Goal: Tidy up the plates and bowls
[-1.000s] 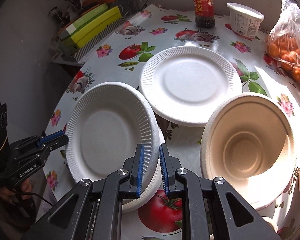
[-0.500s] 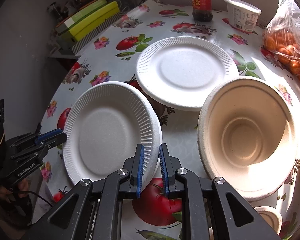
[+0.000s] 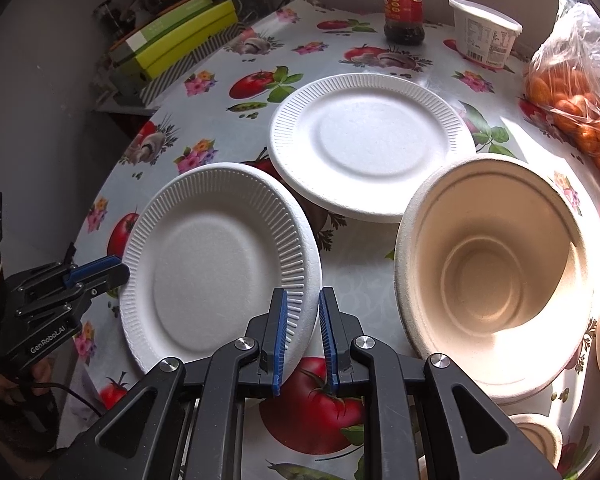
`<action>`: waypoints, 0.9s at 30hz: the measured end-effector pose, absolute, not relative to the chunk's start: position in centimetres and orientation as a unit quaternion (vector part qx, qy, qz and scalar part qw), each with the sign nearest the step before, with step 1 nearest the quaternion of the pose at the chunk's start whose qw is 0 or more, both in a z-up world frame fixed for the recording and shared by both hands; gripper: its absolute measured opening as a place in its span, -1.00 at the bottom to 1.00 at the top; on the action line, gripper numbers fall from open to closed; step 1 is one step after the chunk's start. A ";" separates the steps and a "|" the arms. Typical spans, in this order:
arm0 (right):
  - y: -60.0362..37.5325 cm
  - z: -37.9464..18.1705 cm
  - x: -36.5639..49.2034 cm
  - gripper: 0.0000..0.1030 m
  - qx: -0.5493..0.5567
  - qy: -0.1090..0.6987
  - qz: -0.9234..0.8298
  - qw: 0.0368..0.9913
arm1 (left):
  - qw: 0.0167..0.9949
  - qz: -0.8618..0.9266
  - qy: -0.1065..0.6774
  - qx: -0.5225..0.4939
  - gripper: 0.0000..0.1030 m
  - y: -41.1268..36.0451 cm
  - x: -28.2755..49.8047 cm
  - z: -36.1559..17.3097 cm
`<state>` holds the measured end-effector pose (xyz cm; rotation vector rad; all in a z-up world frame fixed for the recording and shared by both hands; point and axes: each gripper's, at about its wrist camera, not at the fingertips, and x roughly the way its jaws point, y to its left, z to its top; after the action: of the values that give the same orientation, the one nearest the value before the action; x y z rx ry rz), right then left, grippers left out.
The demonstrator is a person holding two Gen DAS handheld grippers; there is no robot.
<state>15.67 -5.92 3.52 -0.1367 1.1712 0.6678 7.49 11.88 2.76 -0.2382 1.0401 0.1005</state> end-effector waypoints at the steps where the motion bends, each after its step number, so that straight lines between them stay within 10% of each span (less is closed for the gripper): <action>1: -5.9 3.5 15.7 -0.67 -0.064 0.542 0.309 0.779 | 0.860 0.047 0.495 -0.113 -0.72 11.9 7.5 2.8; 27: -5.5 5.6 15.3 -0.30 -0.078 0.510 0.317 0.796 | 0.876 0.038 0.468 -0.110 -0.57 11.9 8.4 4.9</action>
<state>15.32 -5.55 5.59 -0.1665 1.0962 0.6806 8.39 11.88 4.95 -0.2286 0.9765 0.0784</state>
